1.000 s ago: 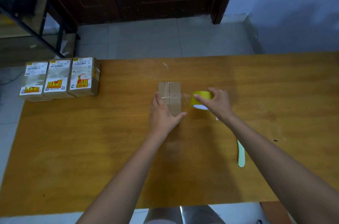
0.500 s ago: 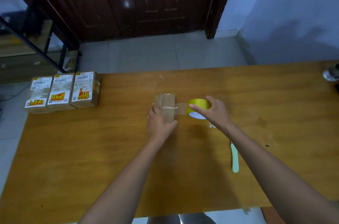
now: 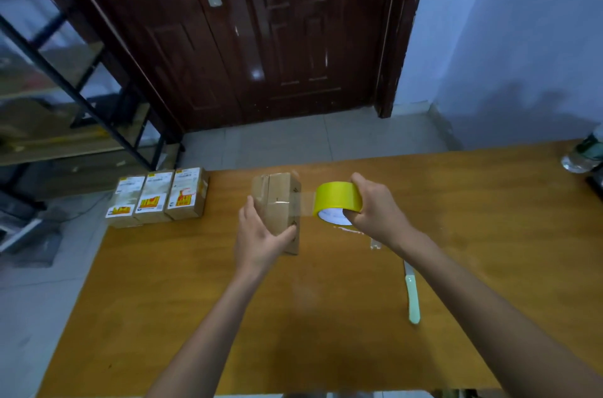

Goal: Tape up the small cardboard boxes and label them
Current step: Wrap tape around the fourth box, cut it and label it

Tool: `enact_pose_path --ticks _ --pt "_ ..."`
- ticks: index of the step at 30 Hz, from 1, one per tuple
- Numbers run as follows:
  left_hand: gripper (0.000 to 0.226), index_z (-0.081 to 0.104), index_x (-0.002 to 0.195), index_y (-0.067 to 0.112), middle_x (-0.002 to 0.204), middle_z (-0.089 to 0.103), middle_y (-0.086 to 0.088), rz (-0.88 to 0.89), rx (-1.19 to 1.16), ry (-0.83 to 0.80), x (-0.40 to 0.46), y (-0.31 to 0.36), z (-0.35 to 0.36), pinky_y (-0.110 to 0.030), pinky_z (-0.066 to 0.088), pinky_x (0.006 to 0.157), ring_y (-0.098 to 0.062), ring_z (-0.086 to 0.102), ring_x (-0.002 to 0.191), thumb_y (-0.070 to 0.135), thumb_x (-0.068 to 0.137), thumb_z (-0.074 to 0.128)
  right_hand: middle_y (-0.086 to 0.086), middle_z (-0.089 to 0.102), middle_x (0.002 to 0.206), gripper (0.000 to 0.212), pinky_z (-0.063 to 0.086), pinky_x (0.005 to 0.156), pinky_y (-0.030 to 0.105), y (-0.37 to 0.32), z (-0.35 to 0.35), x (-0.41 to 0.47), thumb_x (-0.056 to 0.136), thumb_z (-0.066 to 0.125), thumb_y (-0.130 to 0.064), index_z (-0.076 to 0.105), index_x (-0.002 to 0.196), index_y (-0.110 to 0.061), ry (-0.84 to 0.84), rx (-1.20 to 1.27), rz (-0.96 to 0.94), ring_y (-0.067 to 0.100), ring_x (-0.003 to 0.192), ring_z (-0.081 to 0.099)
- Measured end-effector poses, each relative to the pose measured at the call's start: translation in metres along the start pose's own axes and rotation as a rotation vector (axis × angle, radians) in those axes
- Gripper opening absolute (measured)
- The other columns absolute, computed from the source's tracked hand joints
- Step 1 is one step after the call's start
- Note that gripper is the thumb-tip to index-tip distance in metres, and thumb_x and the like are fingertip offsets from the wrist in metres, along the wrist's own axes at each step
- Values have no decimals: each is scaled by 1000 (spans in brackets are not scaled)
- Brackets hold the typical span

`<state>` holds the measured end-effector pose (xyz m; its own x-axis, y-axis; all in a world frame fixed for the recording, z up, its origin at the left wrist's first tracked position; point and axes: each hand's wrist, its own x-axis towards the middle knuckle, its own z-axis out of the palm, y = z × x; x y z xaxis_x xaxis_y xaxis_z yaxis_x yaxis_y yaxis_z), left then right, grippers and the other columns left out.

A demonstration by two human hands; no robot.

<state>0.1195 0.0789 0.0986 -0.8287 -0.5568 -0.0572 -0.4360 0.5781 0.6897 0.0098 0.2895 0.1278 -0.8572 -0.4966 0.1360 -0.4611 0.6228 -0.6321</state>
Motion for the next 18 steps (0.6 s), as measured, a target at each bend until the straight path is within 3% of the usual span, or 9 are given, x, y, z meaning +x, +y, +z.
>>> enact_pose_path --ticks 9,11,14,18 --pt "112 18 153 7 152 32 -11 -9 67 -18 0 -9 -2 -38 34 109 -26 32 140 45 68 81 0 45 67 28 29 51 34 -5 7 -10 72 63 -5 40 84 -12 -4 -5 15 25 63 43" --pt "113 16 154 7 152 31 -12 -36 125 -67 -3 -18 3 -40 36 108 -28 32 140 46 69 79 1 46 72 31 30 53 34 -3 17 -17 74 62 -5 37 88 -17 -60 -42 25 25 67 43" --pt "110 18 153 7 147 36 -13 -125 218 -146 -15 -40 24 -41 39 102 -30 36 136 48 69 77 9 57 83 25 36 57 37 11 42 -32 76 59 -6 45 96 -11 -157 -140 81 34 77 53" --pt "105 26 147 2 137 43 -16 -163 283 -233 -39 -80 50 -40 44 94 -34 45 124 42 66 80 14 61 102 36 42 61 36 33 91 -62 80 60 -16 47 113 -9 -381 -244 214 35 93 60"
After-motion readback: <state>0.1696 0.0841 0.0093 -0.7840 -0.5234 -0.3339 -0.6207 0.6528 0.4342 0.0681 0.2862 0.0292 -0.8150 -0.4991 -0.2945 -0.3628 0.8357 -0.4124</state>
